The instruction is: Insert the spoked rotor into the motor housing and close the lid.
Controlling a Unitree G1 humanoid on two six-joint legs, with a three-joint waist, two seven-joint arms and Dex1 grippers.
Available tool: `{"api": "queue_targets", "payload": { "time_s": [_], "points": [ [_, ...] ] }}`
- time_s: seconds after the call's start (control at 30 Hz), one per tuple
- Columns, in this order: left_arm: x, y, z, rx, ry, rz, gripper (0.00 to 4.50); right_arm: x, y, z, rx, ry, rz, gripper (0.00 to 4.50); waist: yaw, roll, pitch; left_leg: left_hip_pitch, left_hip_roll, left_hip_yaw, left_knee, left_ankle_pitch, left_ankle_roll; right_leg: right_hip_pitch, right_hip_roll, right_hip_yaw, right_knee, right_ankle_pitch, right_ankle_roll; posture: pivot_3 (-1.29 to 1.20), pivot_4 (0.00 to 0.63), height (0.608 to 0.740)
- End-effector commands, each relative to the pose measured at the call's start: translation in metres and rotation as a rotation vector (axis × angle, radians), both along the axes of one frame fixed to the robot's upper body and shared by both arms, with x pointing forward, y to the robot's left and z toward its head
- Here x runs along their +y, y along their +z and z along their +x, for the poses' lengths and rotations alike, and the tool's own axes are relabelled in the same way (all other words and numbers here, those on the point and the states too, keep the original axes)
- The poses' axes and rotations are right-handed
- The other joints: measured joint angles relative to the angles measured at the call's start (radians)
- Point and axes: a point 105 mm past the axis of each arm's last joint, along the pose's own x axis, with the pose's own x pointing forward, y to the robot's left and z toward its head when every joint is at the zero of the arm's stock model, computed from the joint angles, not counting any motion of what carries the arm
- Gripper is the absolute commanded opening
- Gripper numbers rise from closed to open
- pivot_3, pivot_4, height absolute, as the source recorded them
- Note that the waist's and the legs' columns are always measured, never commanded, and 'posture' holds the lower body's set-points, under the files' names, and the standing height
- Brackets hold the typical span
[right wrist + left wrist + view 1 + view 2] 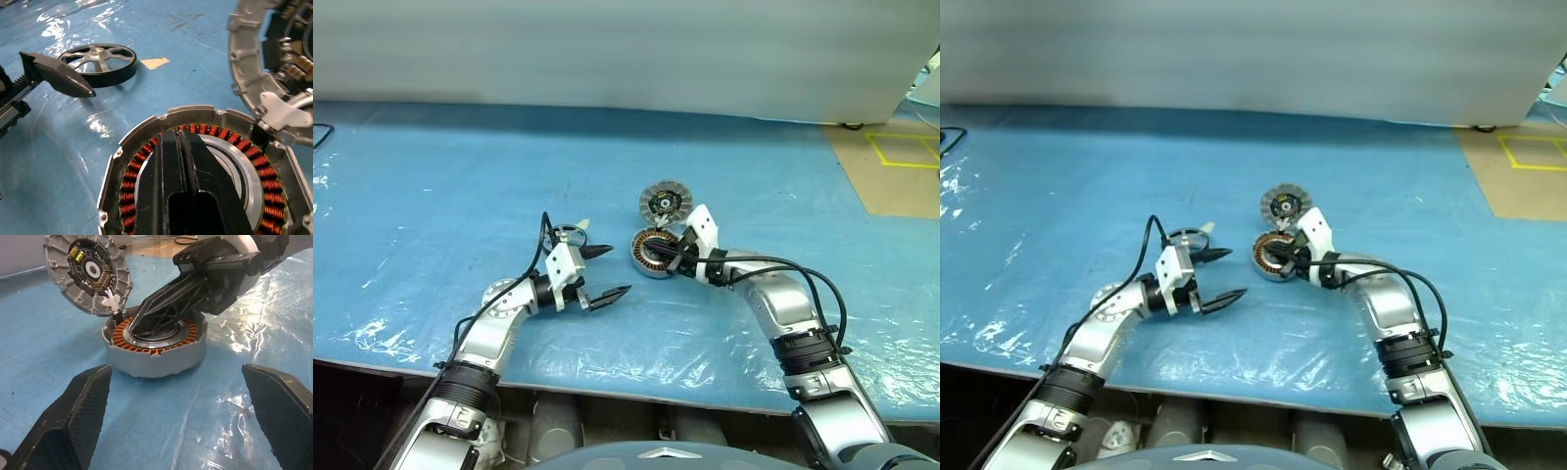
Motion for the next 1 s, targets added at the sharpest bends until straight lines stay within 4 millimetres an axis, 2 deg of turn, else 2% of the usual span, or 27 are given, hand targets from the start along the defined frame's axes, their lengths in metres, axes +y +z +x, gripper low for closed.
{"api": "queue_targets", "payload": {
  "time_s": [0.03, 0.33, 0.47, 0.63, 0.77, 1.0],
  "points": [
    [-0.004, 0.007, -0.001, -0.028, -0.022, -0.005, 4.5, -0.013, 0.005, 0.006, -0.01, -0.055, 0.002, 0.03, 0.0, 0.0, 0.0, 0.0, 0.0, 0.0, 0.0, 0.0, 0.0, 0.0, 0.0, 0.0, 0.0, 0.0, 0.0, 0.0, 0.15, 0.74],
    [-0.007, 0.006, -0.002, -0.023, -0.032, -0.003, 4.5, -0.011, 0.015, 0.009, -0.017, -0.066, 0.052, 0.03, 0.0, 0.0, 0.0, 0.0, 0.0, 0.0, 0.0, 0.0, 0.0, 0.0, 0.0, 0.0, 0.0, 0.0, 0.0, 0.0, 0.15, 0.74],
    [-0.006, 0.005, -0.003, -0.015, -0.032, 0.001, 4.5, -0.005, 0.028, 0.006, -0.014, -0.041, 0.142, 0.03, -0.001, 0.0, 0.0, 0.0, 0.0, 0.0, 0.0, 0.0, 0.0, -0.001, 0.0, 0.0, 0.0, 0.0, 0.0, 0.0, 0.15, 0.74],
    [-0.006, 0.004, -0.004, -0.009, -0.033, 0.002, 4.5, -0.006, 0.029, 0.007, -0.022, -0.041, 0.132, 0.03, -0.001, 0.0, 0.0, 0.0, 0.0, 0.0, -0.001, 0.0, 0.0, -0.001, 0.0, 0.0, -0.001, 0.0, 0.0, 0.0, 0.15, 0.74],
    [-0.006, 0.003, -0.004, -0.007, -0.032, 0.002, 4.5, -0.01, 0.018, 0.007, -0.055, -0.027, 0.016, 0.03, -0.001, 0.0, 0.0, 0.0, 0.0, 0.0, -0.001, 0.0, 0.0, -0.001, 0.0, 0.0, -0.001, 0.0, 0.0, 0.0, 0.15, 0.74],
    [-0.007, 0.003, -0.004, -0.007, -0.036, 0.004, 4.5, -0.015, 0.005, 0.007, -0.083, -0.026, -0.076, 0.03, -0.001, 0.0, 0.0, 0.0, 0.0, 0.0, -0.001, 0.0, 0.0, -0.001, 0.0, 0.0, -0.001, 0.0, 0.0, 0.0, 0.15, 0.74]
  ]
}}
